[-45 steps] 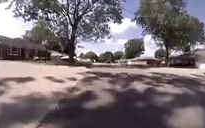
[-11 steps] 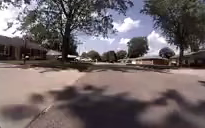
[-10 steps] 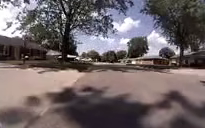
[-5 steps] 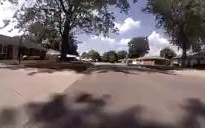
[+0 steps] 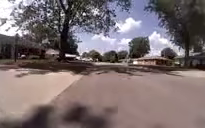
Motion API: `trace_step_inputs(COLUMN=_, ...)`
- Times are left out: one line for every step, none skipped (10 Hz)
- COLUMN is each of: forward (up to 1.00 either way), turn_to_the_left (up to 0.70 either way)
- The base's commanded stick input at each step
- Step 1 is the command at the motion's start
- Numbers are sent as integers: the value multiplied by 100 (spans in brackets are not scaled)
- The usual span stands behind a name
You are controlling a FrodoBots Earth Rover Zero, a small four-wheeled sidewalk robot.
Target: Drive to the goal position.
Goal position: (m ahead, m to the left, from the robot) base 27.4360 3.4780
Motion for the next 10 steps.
trace_step_inputs(forward=100, turn_to_the_left=0)
trace_step_inputs(forward=100, turn_to_the_left=0)
trace_step_inputs(forward=100, turn_to_the_left=0)
trace_step_inputs(forward=100, turn_to_the_left=0)
trace_step_inputs(forward=100, turn_to_the_left=0)
trace_step_inputs(forward=100, turn_to_the_left=0)
trace_step_inputs(forward=100, turn_to_the_left=0)
trace_step_inputs(forward=100, turn_to_the_left=0)
trace_step_inputs(forward=100, turn_to_the_left=0)
trace_step_inputs(forward=97, turn_to_the_left=0)
